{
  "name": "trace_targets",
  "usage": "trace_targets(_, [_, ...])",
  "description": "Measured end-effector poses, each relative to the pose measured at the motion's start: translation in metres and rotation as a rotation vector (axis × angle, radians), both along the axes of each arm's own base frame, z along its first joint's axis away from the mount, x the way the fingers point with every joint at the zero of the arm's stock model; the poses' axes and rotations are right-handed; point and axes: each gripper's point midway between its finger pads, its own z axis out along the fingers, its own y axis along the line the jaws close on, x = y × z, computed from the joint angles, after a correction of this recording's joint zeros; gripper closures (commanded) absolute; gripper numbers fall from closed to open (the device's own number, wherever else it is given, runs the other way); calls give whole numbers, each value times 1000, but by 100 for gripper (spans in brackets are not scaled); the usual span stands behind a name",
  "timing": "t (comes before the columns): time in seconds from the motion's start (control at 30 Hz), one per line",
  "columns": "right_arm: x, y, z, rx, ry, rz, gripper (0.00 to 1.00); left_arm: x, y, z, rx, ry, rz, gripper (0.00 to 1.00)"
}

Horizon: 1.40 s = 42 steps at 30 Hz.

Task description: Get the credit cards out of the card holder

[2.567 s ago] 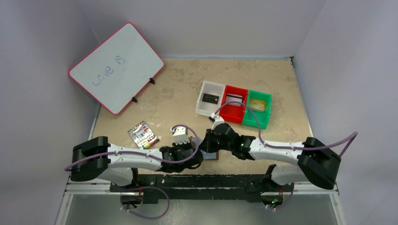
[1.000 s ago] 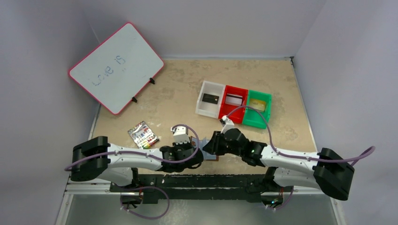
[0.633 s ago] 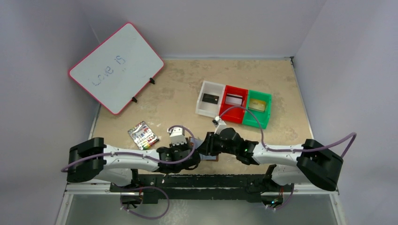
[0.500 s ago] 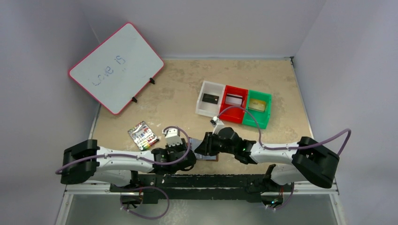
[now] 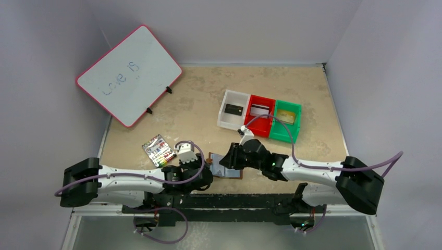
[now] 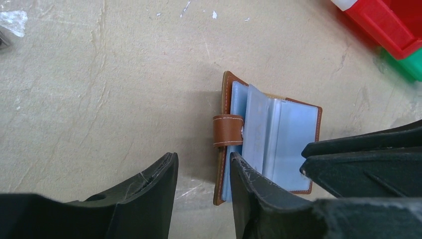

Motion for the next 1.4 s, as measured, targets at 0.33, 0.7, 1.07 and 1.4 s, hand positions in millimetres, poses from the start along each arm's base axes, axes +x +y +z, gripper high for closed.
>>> trace_targets(0.33, [-1,-11,-41,-122,65,-25,68,5,-7,18,-43,-51,-20,41])
trace_targets(0.7, [3,-6,-41,-98,71,-38,69,4,-22,-5,70,-19,-74,63])
trace_targets(1.07, [3,-8,-51,-110,95,-55,67,5,-18,-16,174,-1,-68,93])
trace_targets(1.4, [6,-15,-56,-32,151,-134,65,4,-17,-34,251,24,-65,99])
